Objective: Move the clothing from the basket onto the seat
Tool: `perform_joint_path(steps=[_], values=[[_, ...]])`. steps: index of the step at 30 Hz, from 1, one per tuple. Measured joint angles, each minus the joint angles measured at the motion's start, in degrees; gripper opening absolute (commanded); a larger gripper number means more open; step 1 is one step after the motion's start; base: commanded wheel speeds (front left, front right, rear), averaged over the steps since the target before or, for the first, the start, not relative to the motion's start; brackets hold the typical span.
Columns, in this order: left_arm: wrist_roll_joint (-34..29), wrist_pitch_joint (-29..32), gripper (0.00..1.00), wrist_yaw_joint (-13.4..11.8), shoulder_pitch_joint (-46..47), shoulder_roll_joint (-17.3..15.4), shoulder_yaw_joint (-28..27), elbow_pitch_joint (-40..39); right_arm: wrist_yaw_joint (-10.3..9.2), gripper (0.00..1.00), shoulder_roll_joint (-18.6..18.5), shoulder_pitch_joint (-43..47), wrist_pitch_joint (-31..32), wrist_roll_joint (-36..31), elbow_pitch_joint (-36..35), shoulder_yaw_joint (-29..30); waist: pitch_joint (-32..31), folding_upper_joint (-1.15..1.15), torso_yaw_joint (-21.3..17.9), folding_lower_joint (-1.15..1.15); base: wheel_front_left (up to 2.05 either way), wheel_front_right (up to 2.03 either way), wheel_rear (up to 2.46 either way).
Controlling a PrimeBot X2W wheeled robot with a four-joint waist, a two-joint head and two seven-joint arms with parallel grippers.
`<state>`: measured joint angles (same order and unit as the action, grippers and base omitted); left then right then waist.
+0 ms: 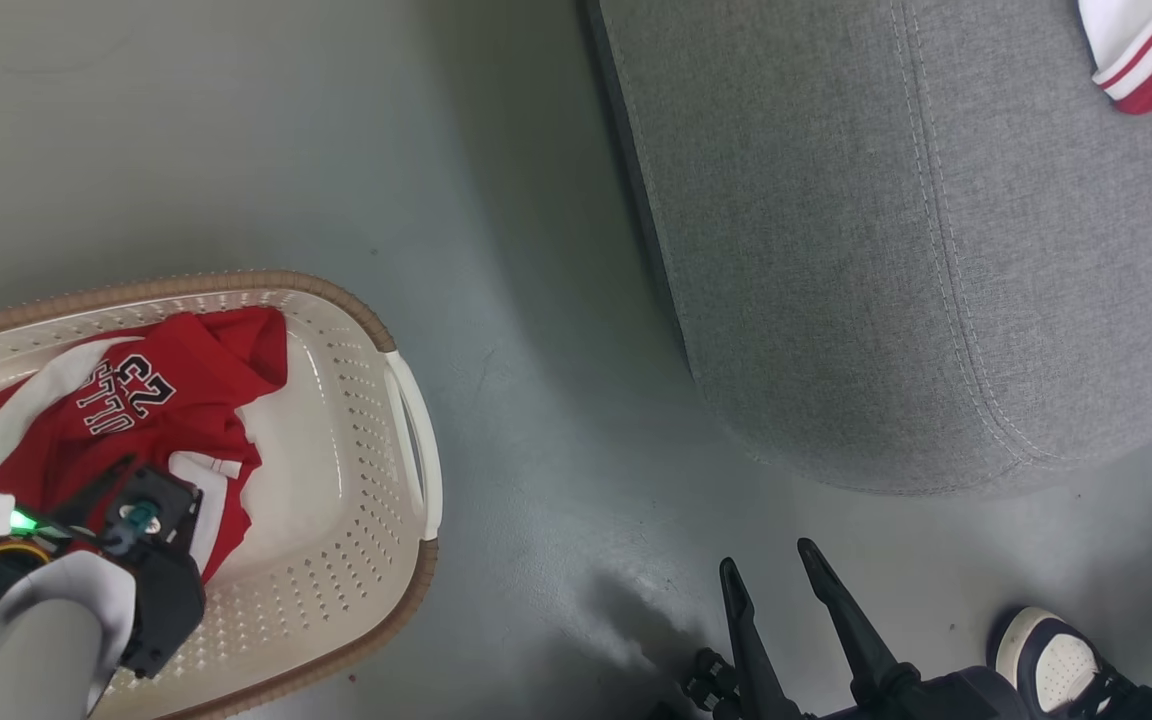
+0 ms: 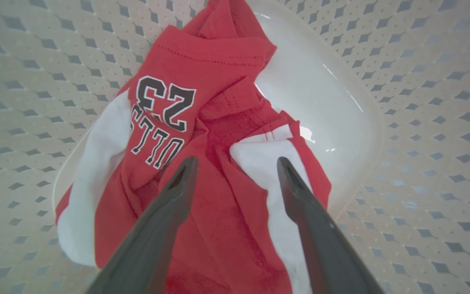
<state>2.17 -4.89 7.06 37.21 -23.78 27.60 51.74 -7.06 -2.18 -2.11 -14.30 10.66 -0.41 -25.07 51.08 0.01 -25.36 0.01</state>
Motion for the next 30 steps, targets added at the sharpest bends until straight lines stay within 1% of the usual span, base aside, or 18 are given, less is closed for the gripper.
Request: perform_joint_path(steps=[6,11,16,18,25,30], values=[[-0.80,3.08,1.00,-2.01,3.05,-0.16,-0.58,3.88,-0.01,1.00,0.02,-0.08,0.00,0.51,-0.03,-0.21,0.90,0.00,-0.49,0.00,0.00,0.00,0.00],[-2.36,6.42,1.00,-3.07,5.94,-0.41,-0.26,6.73,-0.02,1.00,0.04,-0.07,0.00,1.14,-0.60,-0.56,1.23,-0.01,-0.72,0.00,0.00,0.00,0.00],[-3.79,9.07,1.00,-3.10,7.54,0.11,1.29,8.89,-0.07,1.00,0.05,0.02,0.00,1.52,-1.37,-0.60,1.43,-0.01,-0.93,-0.01,0.00,0.00,0.00],[-3.94,11.45,1.00,-4.33,8.67,0.85,1.24,10.25,-0.07,1.00,0.05,0.06,0.00,1.52,-1.77,-0.60,1.54,-0.01,-1.00,-0.01,0.00,0.00,0.00],[-5.98,15.67,1.00,-4.26,12.16,3.20,3.05,12.43,-0.07,1.00,0.08,0.32,0.00,1.51,-3.25,-0.52,2.17,-0.01,-1.02,0.00,0.00,0.00,0.00],[-6.28,17.97,1.00,-4.64,12.44,3.07,3.33,14.81,-0.07,1.00,0.10,0.65,0.00,1.35,-4.38,-0.26,2.35,-0.01,-0.98,0.00,0.00,0.00,0.00]])
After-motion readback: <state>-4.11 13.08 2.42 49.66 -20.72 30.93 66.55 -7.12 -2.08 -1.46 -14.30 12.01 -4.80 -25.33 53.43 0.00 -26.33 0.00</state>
